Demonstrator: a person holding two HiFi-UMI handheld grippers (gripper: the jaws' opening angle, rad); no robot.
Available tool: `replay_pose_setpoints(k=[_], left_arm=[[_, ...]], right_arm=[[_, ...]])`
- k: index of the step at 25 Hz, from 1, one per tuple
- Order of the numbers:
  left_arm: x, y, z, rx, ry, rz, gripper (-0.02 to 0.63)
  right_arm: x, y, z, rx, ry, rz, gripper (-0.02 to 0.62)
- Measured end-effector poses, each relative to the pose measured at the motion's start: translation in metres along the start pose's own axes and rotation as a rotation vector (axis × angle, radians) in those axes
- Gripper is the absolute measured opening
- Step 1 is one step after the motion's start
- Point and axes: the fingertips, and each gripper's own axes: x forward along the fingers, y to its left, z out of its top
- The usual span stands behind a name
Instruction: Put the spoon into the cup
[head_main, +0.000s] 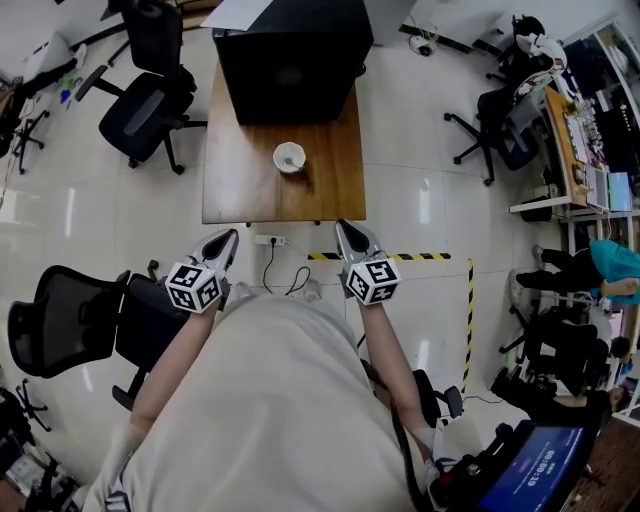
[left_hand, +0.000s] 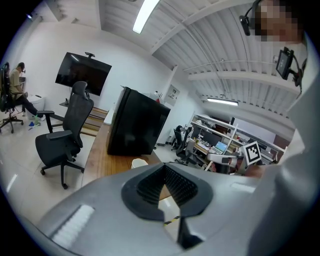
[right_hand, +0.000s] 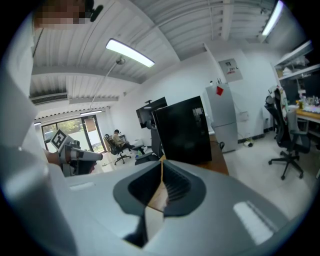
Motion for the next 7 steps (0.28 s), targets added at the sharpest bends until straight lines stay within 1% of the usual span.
replay_pose_setpoints(k=[7], left_arm=[[0.0032, -0.007, -0.0042, -0.001, 0.003, -0.012, 0.005]], right_arm=[[-0.0059, -0.0001, -0.0033, 0.002, 0.001, -0.005, 0.005]])
